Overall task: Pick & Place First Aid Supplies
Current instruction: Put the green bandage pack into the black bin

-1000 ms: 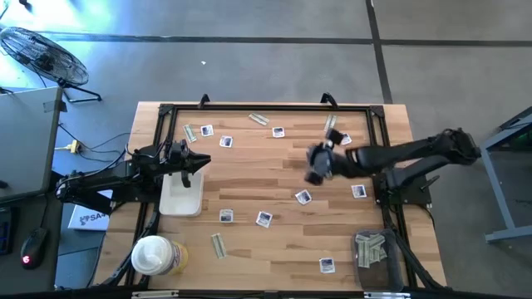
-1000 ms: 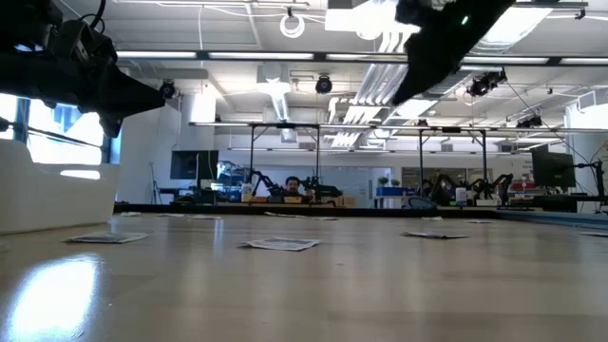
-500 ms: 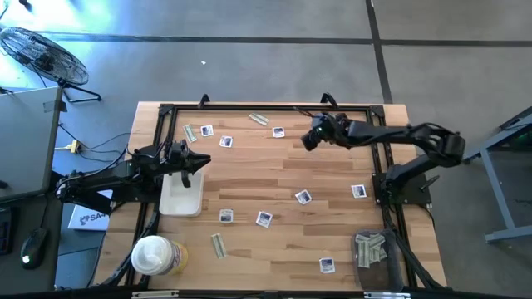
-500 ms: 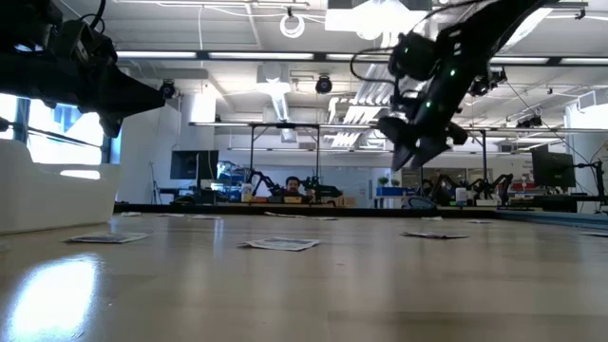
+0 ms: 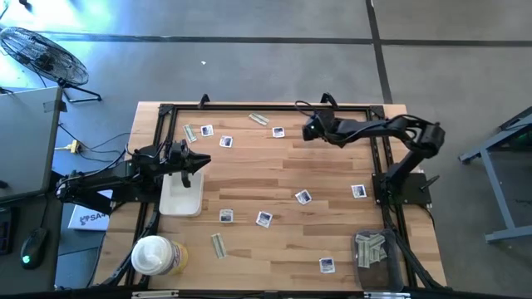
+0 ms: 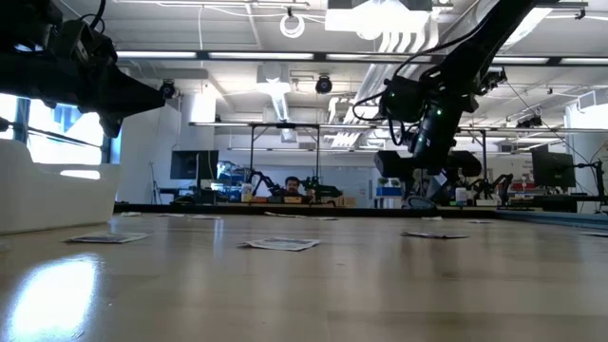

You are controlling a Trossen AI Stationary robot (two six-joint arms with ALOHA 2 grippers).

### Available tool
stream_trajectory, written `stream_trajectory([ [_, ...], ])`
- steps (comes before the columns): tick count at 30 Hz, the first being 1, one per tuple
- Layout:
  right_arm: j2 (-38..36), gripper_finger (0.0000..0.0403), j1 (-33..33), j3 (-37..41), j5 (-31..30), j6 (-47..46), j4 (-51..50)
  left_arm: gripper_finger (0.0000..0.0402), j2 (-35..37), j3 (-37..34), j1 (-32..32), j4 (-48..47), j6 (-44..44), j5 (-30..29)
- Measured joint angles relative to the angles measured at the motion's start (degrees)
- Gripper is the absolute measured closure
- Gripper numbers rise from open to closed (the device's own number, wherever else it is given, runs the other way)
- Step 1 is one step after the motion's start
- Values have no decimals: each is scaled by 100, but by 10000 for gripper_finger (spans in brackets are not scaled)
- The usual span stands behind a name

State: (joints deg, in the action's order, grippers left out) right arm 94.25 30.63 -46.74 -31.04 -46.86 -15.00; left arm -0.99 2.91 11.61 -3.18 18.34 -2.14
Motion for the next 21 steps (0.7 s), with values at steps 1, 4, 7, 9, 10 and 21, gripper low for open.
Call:
stream_trajectory([
  [1, 37, 178, -21, 0, -33, -94, 0, 341, 1, -1, 0, 0, 1, 0],
  [4, 177, 187, -76, 0, -70, -400, -11, 341, 0, -1, -1, 0, 1, 1],
  [7, 337, 193, -159, 0, -320, -1003, -9, 341, 2, -1, -1, 0, 0, 1],
  [9, 427, 194, -221, 0, -636, -1512, -5, 341, 1, -1, -1, -1, 1, 1],
  [10, 470, 194, -252, 0, -826, -1743, -3, 341, 2, 1, -1, 0, 1, -1],
  [21, 1143, 194, -169, -18, -1031, -2749, 275, 341, 1, -1, -1, 0, 1, -1],
])
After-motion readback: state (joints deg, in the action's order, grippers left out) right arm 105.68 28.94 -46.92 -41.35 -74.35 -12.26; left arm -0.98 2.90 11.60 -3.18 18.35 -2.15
